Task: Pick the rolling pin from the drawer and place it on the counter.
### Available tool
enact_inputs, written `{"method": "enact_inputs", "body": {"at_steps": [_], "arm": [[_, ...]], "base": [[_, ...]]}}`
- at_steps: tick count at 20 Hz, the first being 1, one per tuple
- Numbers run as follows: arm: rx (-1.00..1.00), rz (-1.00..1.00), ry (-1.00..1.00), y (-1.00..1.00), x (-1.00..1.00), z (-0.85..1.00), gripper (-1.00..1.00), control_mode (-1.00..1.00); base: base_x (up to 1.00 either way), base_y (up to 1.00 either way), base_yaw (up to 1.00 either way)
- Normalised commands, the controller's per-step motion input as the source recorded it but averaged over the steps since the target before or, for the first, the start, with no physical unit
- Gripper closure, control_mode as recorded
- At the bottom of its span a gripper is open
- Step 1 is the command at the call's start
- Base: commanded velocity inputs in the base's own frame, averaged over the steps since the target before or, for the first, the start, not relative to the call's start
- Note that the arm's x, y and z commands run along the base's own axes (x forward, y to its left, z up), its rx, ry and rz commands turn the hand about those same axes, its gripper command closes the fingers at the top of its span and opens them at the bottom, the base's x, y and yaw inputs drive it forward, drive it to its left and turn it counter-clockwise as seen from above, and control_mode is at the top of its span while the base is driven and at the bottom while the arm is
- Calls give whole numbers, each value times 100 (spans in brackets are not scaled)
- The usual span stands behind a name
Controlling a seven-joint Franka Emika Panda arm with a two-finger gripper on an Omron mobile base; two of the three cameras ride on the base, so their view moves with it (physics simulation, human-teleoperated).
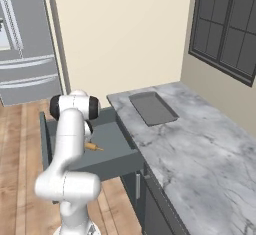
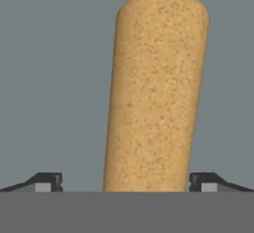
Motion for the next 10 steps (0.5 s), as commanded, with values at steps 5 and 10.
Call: {"method": "enact_inputs", "body": {"at_steps": [5,10], "arm": [[0,0,10,1,-2,-100,100,-100],[0,0,12,2,-54,-84,100,-100]], "base": [[0,0,0],[0,0,0]]}}
